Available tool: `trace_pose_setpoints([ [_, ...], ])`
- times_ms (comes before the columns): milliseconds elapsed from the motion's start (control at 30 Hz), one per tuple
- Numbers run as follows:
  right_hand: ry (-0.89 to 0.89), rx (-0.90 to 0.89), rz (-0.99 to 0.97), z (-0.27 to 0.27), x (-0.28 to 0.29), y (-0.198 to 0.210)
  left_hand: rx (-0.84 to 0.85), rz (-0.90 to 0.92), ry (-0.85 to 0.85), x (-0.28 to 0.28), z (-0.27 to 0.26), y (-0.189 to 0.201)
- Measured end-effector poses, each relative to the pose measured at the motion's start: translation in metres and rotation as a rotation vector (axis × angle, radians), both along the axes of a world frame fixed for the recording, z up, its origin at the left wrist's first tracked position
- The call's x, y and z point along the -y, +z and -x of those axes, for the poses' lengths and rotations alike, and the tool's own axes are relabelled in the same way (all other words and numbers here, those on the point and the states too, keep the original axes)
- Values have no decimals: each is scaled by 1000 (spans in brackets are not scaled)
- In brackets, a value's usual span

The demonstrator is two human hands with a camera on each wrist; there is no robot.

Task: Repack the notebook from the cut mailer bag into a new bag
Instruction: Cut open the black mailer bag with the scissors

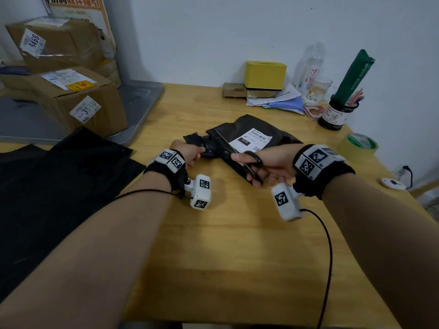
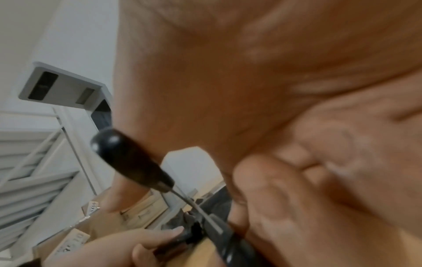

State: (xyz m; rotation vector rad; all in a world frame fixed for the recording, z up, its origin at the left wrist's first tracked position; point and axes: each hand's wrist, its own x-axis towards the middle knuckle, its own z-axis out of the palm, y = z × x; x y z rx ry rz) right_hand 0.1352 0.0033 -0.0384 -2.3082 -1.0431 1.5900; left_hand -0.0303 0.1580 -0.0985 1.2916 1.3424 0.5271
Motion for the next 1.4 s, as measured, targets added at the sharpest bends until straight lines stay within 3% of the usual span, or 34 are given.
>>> trace_pose_setpoints([
  [200, -11, -132, 73, -5, 14, -10, 2, 40, -20, -1, 3, 3],
  [533, -26, -124, 55, 7, 7, -4, 21, 12, -5, 4, 4, 1],
  [900, -2, -118, 45, 15, -26, 1, -127, -99, -88, 5, -11, 5],
  [1233, 115, -82, 109, 6, -43, 7, -216, 36, -164, -7, -15, 7],
  [1400, 59, -23, 76, -3, -52, 18, -170, 98, -154, -12, -17, 11],
])
